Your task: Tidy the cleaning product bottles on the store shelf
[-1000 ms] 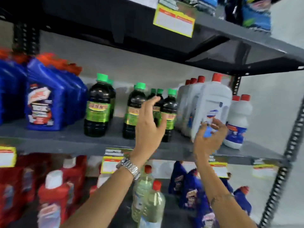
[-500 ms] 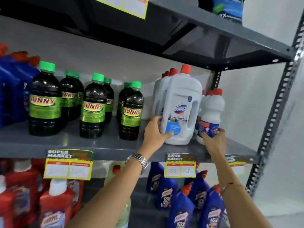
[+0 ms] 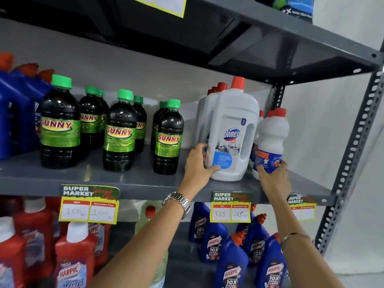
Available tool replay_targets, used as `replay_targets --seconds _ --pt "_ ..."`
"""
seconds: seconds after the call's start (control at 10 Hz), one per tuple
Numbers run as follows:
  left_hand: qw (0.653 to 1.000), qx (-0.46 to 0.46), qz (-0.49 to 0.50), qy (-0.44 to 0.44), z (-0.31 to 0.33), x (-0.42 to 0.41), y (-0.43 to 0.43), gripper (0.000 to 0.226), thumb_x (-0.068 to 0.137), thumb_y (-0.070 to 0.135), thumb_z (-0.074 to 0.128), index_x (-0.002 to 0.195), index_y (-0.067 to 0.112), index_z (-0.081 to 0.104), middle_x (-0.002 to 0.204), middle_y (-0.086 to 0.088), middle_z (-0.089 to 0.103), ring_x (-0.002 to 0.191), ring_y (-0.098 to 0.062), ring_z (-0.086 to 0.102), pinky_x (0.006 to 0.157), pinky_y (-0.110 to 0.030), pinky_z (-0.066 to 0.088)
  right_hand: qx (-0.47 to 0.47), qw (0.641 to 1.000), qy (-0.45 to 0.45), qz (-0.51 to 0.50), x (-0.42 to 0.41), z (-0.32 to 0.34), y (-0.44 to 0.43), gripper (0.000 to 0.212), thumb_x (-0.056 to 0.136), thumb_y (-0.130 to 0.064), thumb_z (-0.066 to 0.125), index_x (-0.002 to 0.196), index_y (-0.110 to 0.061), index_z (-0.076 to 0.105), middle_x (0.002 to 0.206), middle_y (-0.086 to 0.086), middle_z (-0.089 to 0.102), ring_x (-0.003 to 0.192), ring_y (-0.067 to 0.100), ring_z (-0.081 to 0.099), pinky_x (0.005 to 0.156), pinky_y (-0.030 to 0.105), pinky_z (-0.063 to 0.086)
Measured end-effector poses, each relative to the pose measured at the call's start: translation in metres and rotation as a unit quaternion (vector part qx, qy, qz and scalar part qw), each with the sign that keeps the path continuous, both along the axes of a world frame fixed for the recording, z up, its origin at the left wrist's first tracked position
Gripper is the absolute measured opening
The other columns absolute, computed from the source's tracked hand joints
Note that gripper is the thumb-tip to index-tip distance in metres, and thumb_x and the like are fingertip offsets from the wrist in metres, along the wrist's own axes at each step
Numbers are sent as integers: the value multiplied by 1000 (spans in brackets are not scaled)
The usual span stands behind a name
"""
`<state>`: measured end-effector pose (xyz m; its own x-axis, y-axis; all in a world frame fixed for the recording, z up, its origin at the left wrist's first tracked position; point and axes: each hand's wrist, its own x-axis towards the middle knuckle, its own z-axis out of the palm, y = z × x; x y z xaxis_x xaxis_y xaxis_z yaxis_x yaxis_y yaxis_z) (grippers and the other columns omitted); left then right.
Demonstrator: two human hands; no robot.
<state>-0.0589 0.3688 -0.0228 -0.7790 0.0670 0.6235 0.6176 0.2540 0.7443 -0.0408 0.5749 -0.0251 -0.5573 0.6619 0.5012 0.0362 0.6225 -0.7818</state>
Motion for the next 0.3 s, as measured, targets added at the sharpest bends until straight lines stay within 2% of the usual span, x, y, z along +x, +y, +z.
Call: replay_targets --seconds 0.2,0.3 --pt "999 -43 28 7 2 16 -1 67 79 16 73 134 15 36 133 -6 46 119 -19 49 98 -36 45 -12 1000 -9 11 3 3 -2 70 84 -39 60 138 -9 28 135 18 46 120 38 50 96 51 42" --pt "994 -66 59 65 1 33 -10 67 87 22 65 142 17 27 142 -2 37 126 -17 43 99 -34 42 -17 997 67 -28 10 -3 -15 68 86 -41 57 138 -8 29 136 21 42 124 39 44 101 52 37"
